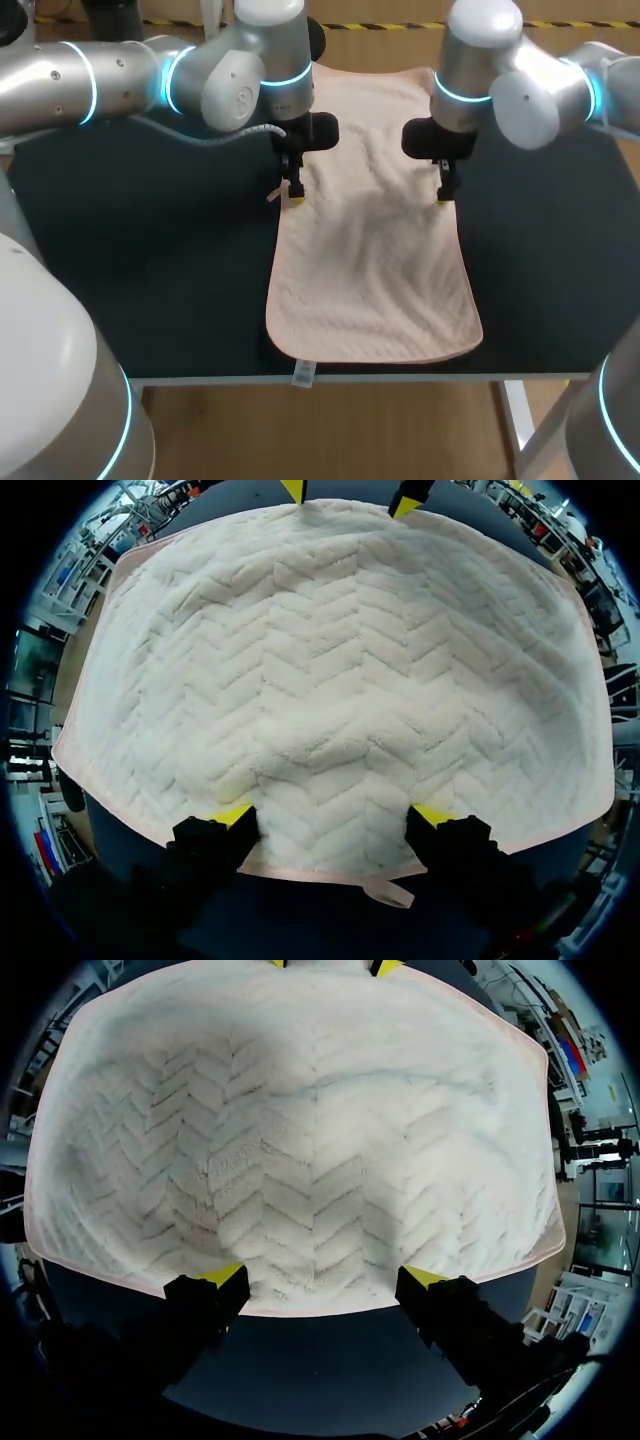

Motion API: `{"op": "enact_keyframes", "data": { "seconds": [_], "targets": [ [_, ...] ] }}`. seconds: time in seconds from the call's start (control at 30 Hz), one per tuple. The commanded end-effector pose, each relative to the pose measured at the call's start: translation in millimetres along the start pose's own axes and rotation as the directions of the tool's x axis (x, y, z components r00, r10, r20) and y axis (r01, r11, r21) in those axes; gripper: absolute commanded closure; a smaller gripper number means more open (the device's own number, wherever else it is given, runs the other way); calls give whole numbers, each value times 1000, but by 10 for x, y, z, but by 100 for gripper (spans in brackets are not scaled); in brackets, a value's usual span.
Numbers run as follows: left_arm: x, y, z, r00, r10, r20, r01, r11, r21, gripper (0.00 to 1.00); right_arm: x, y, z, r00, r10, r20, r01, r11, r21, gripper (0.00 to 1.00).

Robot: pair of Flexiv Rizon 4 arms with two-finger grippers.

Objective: Fold the towel

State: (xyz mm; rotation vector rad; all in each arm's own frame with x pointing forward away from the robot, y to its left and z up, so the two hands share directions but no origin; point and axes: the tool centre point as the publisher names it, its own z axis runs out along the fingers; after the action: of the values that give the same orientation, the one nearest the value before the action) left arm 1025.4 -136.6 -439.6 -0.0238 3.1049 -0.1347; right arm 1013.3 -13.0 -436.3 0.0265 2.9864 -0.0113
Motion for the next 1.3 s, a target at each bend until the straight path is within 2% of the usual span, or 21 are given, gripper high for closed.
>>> {"op": "enact_keyframes", "data": {
  "seconds": [0.03, 0.17, 0.2, 0.23, 0.3, 0.33, 0.37, 0.67, 0.9, 1.07, 1.17, 1.2, 1.23, 1.3],
  "targets": [
    [-17, -7, 78, 1000, 4, -7, -4, 1000, -5, 33, -29, -9, 98, 1000, -1, -17, 1, 1000, -4, 0],
    [-12, -7, 89, 1000, 6, -11, -6, 1000, -5, 55, -25, -20, 131, 1000, 2, -29, -2, 1000, 2, 0],
    [-12, -7, 90, 1000, 6, -10, -6, 1000, -4, 62, -26, -25, 139, 1000, 4, -31, -4, 1000, 4, 11],
    [-12, -7, 90, 1000, 5, -10, -5, 1000, -3, 68, -28, -29, 144, 999, 5, -32, -5, 1000, 5, 47],
    [-11, -7, 90, 1000, 4, -9, -4, 1000, -3, 82, -31, -37, 150, 999, 7, -35, -7, 1000, 12, 86],
    [-10, -7, 89, 1000, 4, -8, -4, 1000, -2, 95, -32, -39, 151, 999, 7, -36, -7, 1000, 14, 100],
    [-5, -8, 82, 1000, 3, -8, -3, 1000, -2, 100, -33, -46, 144, 999, 7, -36, -7, 1000, 16, 100],
    [120, 32, -136, 1000, -12, 18, 12, 1000, 10, 100, 15, -82, -85, 1000, -4, -23, 5, 999, 44, 100],
    [214, 73, -482, 998, -43, 51, 42, 999, 28, 100, 18, -138, -359, 1000, 10, 8, -10, 999, 36, 100],
    [202, 69, -751, 995, -61, 75, 58, 998, 37, 100, -11, -174, -594, 999, 15, 40, -16, 1000, 24, 100],
    [186, 72, -823, 993, -59, 98, 56, 998, 37, 100, 31, -155, -606, 999, -20, 31, 19, 999, 32, 100],
    [181, 68, -820, 994, -58, 97, 55, 998, 35, 100, 45, -143, -569, 999, -26, 20, 26, 1000, 13, 67],
    [170, 58, -791, 994, -56, 91, 54, 998, 26, 100, 51, -131, -521, 1000, -29, 5, 29, 999, 27, 0],
    [169, 41, -734, 996, -47, 78, 46, 999, 20, 100, 48, -94, -471, 999, -41, 3, 41, 999, 29, 0]
  ]
}}
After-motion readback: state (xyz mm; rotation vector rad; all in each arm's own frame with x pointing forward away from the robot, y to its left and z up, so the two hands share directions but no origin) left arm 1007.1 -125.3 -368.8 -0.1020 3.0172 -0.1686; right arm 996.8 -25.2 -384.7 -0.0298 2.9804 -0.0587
